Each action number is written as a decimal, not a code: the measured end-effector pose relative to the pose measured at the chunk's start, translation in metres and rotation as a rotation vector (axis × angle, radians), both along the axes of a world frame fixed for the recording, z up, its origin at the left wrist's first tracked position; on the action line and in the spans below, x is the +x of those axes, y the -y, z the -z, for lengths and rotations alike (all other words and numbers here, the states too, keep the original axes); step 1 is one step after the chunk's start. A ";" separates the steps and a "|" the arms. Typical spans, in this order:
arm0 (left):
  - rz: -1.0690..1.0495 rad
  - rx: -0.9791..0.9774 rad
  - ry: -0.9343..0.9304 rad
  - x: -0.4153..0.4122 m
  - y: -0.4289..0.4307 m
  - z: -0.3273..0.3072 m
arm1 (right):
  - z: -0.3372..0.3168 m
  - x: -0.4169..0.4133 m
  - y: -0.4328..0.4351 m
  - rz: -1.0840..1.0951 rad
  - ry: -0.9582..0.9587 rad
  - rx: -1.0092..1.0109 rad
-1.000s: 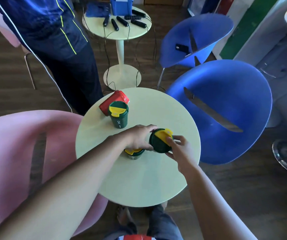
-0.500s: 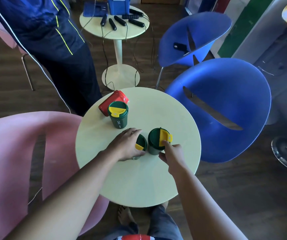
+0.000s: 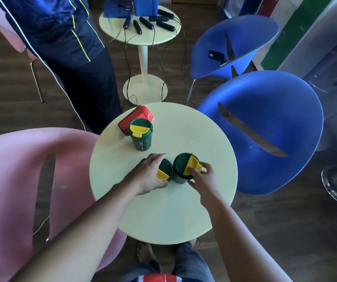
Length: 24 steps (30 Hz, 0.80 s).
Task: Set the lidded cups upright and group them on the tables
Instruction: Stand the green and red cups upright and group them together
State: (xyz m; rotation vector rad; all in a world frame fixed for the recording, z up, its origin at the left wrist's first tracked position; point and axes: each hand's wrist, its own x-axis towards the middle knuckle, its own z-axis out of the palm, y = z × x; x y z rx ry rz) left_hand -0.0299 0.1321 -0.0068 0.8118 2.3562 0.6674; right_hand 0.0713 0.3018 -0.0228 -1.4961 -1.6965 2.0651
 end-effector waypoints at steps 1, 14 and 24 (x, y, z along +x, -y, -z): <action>-0.002 -0.003 -0.001 0.000 0.000 0.000 | 0.001 0.001 0.000 0.002 -0.003 -0.003; -0.006 -0.010 -0.001 -0.004 -0.003 0.000 | 0.004 0.001 0.000 -0.048 0.065 0.046; -0.017 0.040 0.037 -0.018 0.006 -0.002 | -0.004 -0.005 -0.004 -0.085 0.114 0.233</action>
